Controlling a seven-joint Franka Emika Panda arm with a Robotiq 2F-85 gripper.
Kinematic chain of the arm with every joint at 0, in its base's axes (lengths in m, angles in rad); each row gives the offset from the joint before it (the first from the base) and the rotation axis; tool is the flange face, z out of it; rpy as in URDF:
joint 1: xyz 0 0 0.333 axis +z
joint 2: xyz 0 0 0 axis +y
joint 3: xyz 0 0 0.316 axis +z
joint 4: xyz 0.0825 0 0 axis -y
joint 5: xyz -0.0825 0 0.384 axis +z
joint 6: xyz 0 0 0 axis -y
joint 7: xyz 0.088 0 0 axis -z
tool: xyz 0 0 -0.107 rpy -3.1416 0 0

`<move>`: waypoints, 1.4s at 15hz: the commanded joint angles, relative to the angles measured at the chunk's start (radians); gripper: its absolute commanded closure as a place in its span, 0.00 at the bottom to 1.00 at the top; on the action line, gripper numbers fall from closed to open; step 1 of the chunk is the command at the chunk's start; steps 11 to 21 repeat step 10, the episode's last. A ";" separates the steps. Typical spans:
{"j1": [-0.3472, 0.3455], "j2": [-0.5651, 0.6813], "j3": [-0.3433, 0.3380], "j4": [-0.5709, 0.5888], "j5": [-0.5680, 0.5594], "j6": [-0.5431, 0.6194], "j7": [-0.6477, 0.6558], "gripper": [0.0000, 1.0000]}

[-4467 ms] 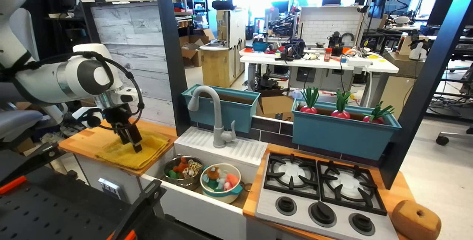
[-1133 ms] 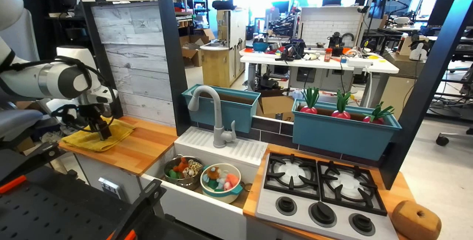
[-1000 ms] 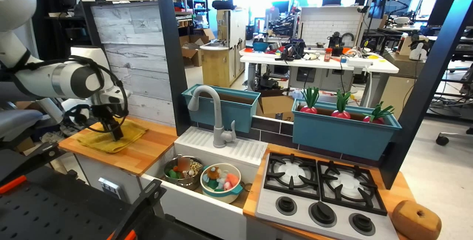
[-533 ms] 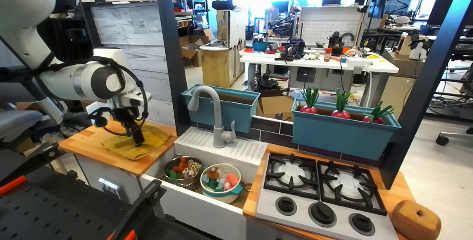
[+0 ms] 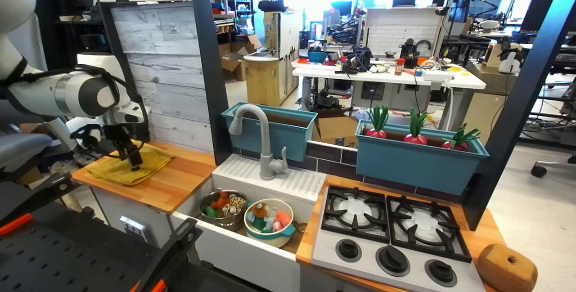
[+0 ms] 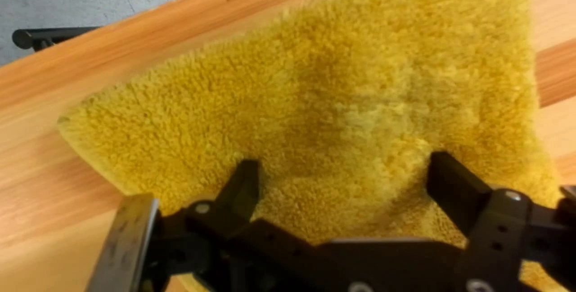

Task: Pick up all the plush toys from the counter and the stove, then wipe the counter

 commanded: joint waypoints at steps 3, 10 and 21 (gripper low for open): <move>-0.030 -0.265 0.016 -0.285 -0.052 0.170 -0.175 0.00; -0.150 -0.406 0.146 -0.433 0.042 0.467 -0.388 0.00; -0.150 -0.406 0.146 -0.433 0.042 0.467 -0.388 0.00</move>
